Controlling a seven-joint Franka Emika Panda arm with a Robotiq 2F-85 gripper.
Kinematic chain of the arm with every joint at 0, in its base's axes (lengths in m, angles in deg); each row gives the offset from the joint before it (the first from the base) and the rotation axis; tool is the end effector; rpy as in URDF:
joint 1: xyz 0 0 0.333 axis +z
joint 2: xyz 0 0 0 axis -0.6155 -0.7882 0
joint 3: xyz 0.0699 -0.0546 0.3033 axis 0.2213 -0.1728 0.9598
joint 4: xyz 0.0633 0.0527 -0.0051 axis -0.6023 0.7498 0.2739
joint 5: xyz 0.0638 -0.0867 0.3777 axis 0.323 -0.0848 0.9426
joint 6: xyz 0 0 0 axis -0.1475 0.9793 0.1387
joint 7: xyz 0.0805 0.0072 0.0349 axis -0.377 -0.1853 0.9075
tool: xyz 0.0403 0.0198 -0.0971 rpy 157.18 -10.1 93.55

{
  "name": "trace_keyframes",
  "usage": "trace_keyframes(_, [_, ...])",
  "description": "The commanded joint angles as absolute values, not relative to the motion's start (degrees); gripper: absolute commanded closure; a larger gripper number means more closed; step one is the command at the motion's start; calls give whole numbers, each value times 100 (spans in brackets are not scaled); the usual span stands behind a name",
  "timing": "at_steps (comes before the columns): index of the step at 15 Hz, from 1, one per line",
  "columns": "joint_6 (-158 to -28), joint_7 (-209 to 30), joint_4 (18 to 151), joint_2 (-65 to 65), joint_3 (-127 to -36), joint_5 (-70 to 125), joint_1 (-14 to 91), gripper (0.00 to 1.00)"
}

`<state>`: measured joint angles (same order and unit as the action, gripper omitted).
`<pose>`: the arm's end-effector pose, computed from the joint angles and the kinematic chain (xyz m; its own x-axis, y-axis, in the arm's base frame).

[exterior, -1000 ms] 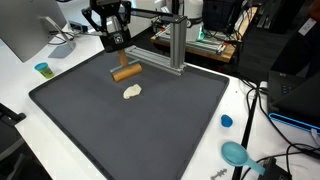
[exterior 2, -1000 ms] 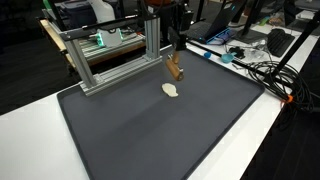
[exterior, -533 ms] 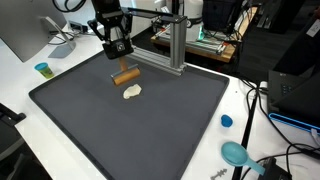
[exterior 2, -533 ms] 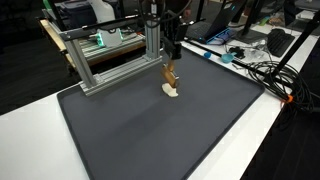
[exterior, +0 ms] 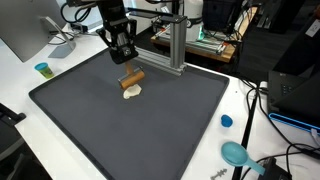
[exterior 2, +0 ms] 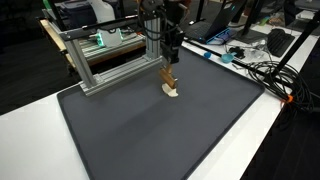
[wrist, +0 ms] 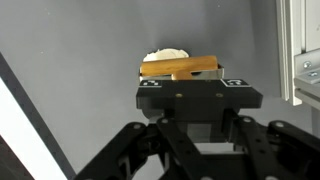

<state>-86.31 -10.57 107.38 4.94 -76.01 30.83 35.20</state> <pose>0.5909 -0.0159 0.3593 0.3034 0.9528 0.0139 0.9526 -0.3036 0.0190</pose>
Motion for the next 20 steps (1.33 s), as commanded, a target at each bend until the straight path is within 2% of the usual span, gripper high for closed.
trace_keyframes(1, [-8620,-1063,10727,494,-7578,3077,3497,53])
trace_keyframes(2, [-8740,-1148,10733,474,-7590,2996,3521,78])
trace_keyframes(13, [-8628,-870,10155,-186,-7543,3058,3375,78])
trace_keyframes(20, [-8824,-316,10394,-325,-7372,3656,3136,78])
